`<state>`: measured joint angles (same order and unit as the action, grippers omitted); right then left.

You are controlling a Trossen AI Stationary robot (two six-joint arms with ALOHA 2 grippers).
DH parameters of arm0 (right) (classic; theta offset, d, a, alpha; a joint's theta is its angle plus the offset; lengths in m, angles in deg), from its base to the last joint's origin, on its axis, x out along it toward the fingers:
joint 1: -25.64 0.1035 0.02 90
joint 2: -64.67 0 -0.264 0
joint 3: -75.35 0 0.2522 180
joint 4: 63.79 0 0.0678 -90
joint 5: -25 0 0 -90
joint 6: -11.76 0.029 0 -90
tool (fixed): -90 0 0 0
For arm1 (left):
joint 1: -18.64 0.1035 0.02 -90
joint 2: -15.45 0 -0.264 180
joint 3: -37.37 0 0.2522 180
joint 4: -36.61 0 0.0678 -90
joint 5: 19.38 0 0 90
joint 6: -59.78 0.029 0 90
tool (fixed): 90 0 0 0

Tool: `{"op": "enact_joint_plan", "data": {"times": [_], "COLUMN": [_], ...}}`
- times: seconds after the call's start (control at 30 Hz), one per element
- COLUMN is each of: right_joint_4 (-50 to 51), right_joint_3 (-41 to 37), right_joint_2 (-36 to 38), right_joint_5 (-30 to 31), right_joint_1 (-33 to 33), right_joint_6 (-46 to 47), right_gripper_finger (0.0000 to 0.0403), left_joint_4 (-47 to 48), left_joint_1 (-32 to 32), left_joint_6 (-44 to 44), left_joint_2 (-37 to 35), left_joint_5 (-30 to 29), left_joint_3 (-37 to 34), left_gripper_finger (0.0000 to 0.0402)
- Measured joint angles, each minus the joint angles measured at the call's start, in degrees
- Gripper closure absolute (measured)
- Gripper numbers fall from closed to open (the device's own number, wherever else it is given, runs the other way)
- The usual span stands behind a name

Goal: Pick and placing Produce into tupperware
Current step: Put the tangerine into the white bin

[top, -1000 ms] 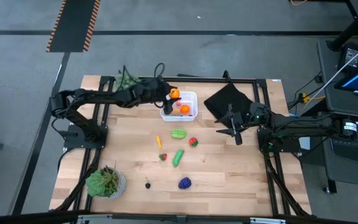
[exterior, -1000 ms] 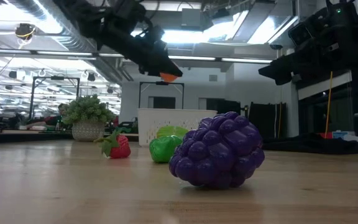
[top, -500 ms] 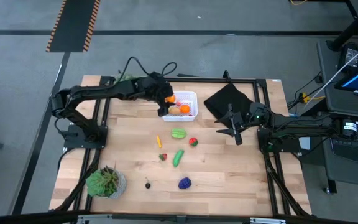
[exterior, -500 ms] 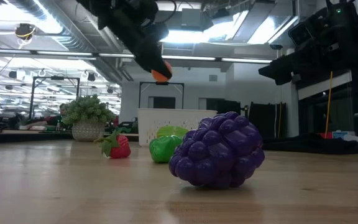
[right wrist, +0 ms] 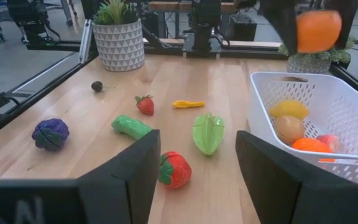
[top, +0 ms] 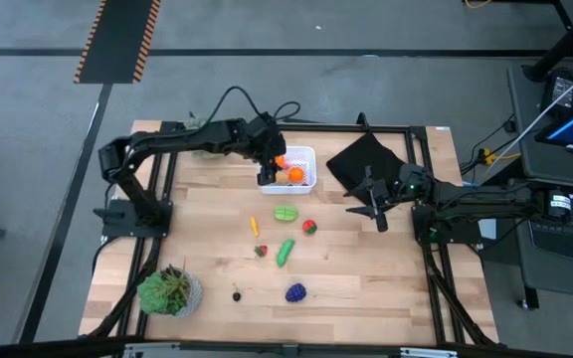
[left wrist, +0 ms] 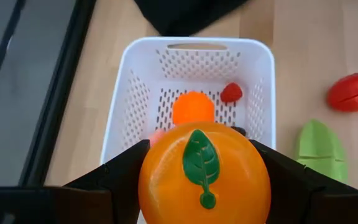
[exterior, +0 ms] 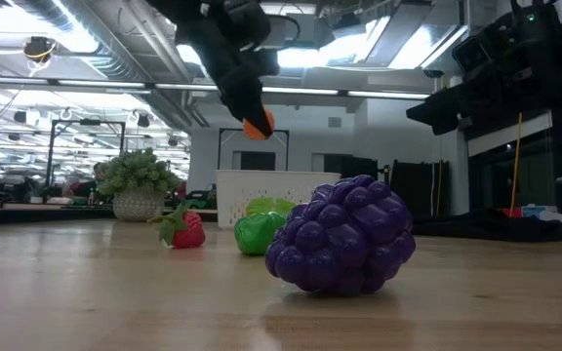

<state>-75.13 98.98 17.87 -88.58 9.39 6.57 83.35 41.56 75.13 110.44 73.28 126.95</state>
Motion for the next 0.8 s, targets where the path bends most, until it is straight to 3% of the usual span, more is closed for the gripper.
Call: {"op": "enact_joint_plan", "data": {"times": [0.8], "right_joint_4": [0.9], "right_joint_3": [0.0], "right_joint_2": [-0.5], "right_joint_5": [0.0], "right_joint_1": [0.0], "right_joint_6": [-1.0], "right_gripper_finger": [0.0191], "left_joint_4": [-0.5], "left_joint_1": [0.0], "left_joint_6": [-1.4], "left_joint_2": [14.3], "left_joint_5": [2.8], "left_joint_3": [0.5], "left_gripper_finger": [0.0163]}}
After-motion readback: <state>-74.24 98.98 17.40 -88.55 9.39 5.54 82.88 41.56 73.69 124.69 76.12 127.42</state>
